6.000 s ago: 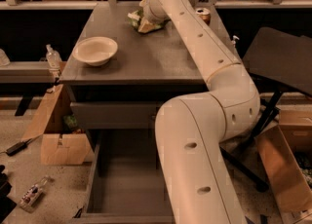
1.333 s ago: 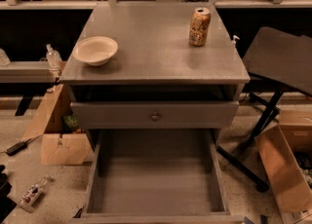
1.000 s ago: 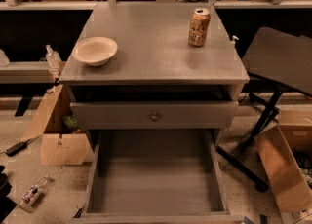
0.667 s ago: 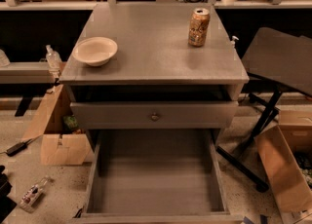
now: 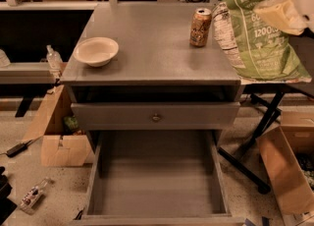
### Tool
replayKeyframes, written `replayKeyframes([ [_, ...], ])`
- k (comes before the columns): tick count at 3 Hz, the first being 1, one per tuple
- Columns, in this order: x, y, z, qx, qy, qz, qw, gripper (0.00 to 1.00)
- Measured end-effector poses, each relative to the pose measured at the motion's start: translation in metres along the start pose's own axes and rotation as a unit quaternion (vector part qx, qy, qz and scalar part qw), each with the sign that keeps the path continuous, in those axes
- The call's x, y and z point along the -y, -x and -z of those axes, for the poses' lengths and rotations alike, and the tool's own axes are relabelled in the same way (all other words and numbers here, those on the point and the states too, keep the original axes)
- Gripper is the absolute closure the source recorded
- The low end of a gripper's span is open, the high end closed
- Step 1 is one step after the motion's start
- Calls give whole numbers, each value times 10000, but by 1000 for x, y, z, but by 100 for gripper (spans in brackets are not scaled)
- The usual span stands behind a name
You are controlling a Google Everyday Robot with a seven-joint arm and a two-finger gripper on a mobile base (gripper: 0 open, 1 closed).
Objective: Place green jalapeno chip bag into middle drawer
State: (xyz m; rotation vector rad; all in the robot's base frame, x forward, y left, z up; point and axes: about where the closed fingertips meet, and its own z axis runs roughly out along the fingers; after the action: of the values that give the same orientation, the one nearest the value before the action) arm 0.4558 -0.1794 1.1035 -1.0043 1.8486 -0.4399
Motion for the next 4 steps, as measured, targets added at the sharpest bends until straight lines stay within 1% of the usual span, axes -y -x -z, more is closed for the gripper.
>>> replayKeyframes([
  [1, -1, -2, -1, 5, 13, -43, 10000, 100],
  [2, -17, -32, -25, 52, 240, -714, 9971, 100],
  [3, -67, -128, -77, -165, 743, -1865, 9795, 100],
  [4, -124, -183, -113, -297, 1279, -2476, 9599, 100],
])
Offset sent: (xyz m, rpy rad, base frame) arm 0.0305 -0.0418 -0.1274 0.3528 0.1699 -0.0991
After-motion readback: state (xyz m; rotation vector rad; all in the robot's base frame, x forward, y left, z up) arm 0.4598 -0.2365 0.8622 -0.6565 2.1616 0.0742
